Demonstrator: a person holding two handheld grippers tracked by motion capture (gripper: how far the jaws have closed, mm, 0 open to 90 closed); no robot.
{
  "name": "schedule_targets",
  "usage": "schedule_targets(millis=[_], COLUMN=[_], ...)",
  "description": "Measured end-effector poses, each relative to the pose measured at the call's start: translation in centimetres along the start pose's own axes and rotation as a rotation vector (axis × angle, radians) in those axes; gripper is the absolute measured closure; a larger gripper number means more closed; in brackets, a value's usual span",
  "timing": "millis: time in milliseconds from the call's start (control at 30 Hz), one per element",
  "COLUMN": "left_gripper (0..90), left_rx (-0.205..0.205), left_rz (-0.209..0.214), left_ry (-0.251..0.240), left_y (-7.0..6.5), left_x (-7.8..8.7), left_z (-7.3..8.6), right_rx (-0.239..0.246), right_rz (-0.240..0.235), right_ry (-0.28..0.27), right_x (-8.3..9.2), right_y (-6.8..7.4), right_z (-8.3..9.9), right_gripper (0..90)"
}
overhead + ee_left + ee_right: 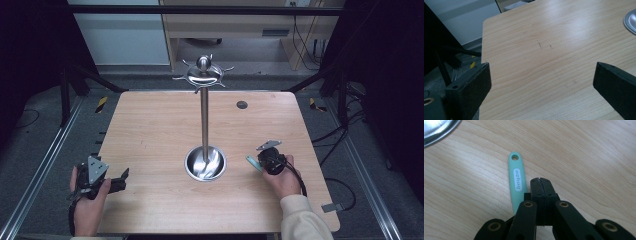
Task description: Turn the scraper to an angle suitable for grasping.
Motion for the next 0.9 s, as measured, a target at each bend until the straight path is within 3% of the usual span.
schedule_targets(millis=[333, 400, 433, 467, 600, 733, 767, 900], left_gripper=[1.4, 1.4, 1.4, 1.4, 1.4, 1.4, 1.4, 1.4], left_rx=[0.003, 0.001, 0.001, -0.003, -0.022, -0.031, -0.035, -0.038], left_rz=[-0.004, -0.002, -0.002, 0.001, 0.006, 0.006, 0.007, 0.008], left_ry=[0.011, 0.015, 0.015, 0.017, 0.026, 0.026, 0.029, 0.032], left_y=[0.0, 0.0, 0.0, -0.1, -0.4, -0.6, -0.6, -0.7], left_x=[-0.1, -0.1, -0.1, -0.2, -0.3, -0.4, -0.4, -0.5], left_z=[0.1, 0.1, 0.1, 0.1, 0.1, 0.0, 0.0, 0.0], right_rx=[0.005, 0.035, 0.035, 0.068, 0.129, 0.125, 0.135, 0.179], right_rz=[-0.046, -0.092, -0.092, -0.124, -0.165, -0.170, -0.172, -0.176], right_ry=[0.020, 0.019, 0.019, 0.019, 0.020, 0.001, -0.023, -0.008], right_x=[-0.4, 0.1, 0.1, 0.5, 1.0, 1.5, 2.1, 3.1], right_y=[0.6, 1.7, 1.7, 2.5, 3.8, 3.9, 3.9, 4.2], right_z=[0.2, 0.4, 0.4, 0.6, 0.9, 0.6, 0.1, -0.4], right_gripper=[90.0, 90.0, 90.0, 90.0, 90.0, 90.0, 90.0, 90.0])
Point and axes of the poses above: each handheld gripper's, and its own axes: x roughly backward along the jaws, z roughly out of its underside, y roughly to its left, the point moved 5 cm from there along -x, roughly forward along the jaws, and after that the axes turned 2 degrees about z, right-handed, at the moved point
